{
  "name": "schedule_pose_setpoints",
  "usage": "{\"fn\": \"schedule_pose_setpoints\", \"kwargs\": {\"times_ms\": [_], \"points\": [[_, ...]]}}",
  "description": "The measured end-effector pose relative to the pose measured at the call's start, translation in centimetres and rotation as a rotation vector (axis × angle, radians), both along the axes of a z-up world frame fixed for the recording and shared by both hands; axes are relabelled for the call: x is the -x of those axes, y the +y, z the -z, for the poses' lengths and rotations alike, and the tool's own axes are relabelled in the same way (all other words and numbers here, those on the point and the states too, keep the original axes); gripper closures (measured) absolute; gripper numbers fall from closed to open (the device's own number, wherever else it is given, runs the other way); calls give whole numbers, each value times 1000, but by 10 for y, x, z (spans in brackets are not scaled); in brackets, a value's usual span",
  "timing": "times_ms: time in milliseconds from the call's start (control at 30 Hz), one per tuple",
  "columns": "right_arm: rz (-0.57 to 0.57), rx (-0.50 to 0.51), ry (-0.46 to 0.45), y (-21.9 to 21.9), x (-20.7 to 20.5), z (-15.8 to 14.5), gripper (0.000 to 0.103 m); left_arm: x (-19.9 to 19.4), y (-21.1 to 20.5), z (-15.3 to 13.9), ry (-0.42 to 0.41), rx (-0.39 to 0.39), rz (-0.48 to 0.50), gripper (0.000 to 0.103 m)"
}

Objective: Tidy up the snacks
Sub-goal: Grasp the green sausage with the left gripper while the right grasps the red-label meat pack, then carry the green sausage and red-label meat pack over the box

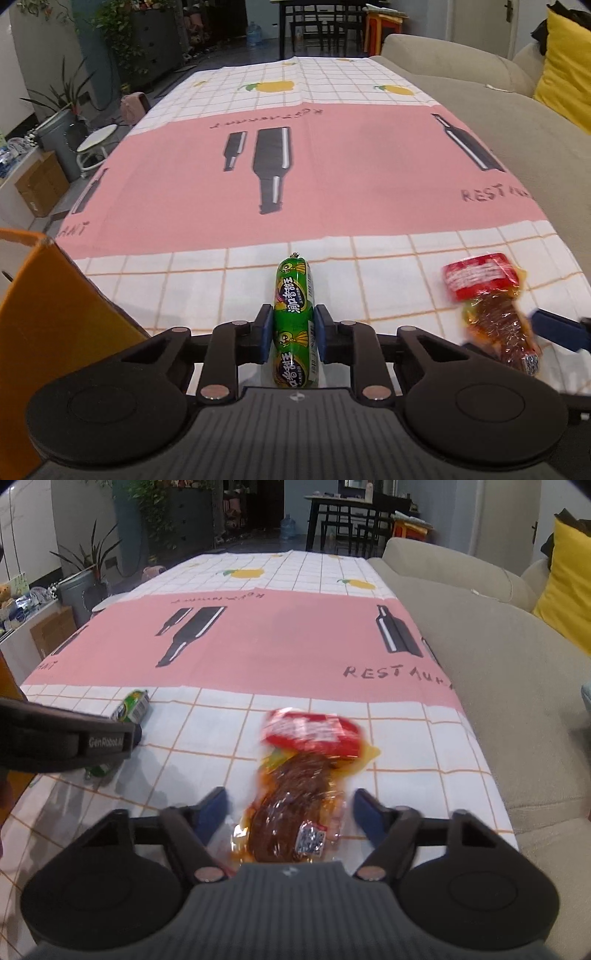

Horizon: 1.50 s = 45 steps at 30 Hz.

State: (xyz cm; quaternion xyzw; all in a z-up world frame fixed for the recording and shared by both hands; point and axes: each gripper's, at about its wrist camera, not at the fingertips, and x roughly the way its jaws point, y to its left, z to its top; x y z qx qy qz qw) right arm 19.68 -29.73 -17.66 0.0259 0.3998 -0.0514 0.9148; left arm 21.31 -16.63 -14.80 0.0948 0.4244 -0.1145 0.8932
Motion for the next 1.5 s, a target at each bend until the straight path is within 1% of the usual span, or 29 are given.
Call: {"fn": "schedule_pose_setpoints", "kwargs": {"times_ms": [267,500,667,767,933,1133,1333,1500], "points": [[-10,-11,28,-1,13,-5,49,31,3,-1,34,51,32,78],[-22,-57,72,0,36,-10,51,58,15,-5,74,96,3,78],[-16,-118,109,1,54,-16,51,79,26,-17,71,141,-4,78],[2,-150,112,1,66,-23,51,92,34,-29,70,170,-11,78],[-2,-191,84,8,91,-44,52,110,46,-55,68,228,-21,78],[-25,-232,20,20,123,-76,51,131,63,-95,33,282,-34,78],[-68,-253,-59,40,147,-112,51,143,83,-126,-16,294,-45,78],[-129,-243,-116,62,157,-141,51,149,103,-148,-58,279,-37,78]]}}
